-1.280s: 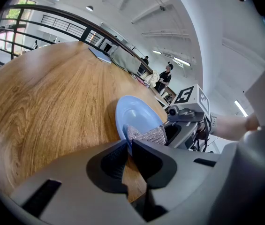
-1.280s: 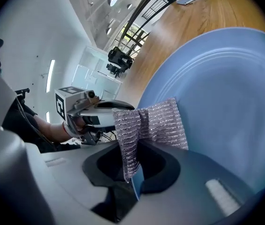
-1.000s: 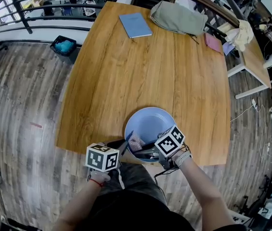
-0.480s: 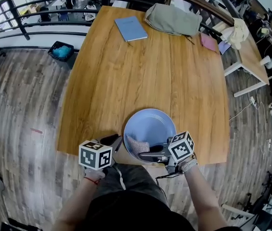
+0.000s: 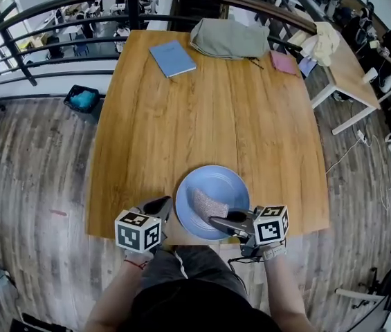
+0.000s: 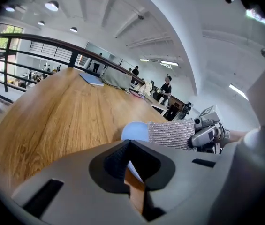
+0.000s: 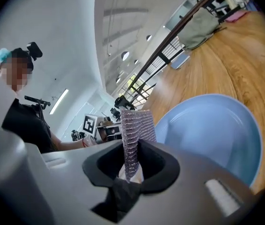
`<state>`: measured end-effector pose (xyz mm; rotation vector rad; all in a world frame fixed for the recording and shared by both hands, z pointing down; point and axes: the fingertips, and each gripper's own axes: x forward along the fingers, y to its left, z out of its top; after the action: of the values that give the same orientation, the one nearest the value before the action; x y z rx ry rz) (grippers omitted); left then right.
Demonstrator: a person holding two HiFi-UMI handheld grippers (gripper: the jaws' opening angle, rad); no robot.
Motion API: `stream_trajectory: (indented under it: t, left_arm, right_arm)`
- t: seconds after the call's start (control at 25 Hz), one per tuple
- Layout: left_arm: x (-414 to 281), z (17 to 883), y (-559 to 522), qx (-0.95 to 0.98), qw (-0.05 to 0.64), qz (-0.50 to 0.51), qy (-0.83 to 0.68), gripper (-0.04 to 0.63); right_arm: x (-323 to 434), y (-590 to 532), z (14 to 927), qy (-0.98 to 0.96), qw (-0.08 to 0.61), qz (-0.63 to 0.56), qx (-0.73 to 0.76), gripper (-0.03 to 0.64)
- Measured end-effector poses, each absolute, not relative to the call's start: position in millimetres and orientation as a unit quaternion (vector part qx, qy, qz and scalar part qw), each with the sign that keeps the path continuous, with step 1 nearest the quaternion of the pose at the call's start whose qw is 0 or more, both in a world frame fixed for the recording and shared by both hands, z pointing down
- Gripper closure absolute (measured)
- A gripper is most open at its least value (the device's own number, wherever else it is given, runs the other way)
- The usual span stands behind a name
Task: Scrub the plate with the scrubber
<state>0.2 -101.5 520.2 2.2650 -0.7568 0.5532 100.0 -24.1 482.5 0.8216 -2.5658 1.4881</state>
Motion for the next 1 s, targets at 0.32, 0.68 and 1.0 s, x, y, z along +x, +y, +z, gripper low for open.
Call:
stream_trajectory:
  t: [0.32, 0.68, 1.0]
  left_arm:
    - [-1, 475, -128, 0.897, 0.266, 0.149, -0.320, 0.598]
    - [-9, 415, -146, 0.913, 0.219, 0.077, -0.335, 0.598]
    - [-23, 373, -153, 0.916, 0.192, 0.023, -0.351, 0.598]
  right_arm:
    - [118, -29, 453, -0.851, 0.041, 0.381, 0.359, 0.532]
    - [133, -38, 397, -0.852, 0.048, 0.244, 0.461, 0.532]
    - [172, -46, 339, -0.817, -0.040, 0.176, 0.547, 0.532]
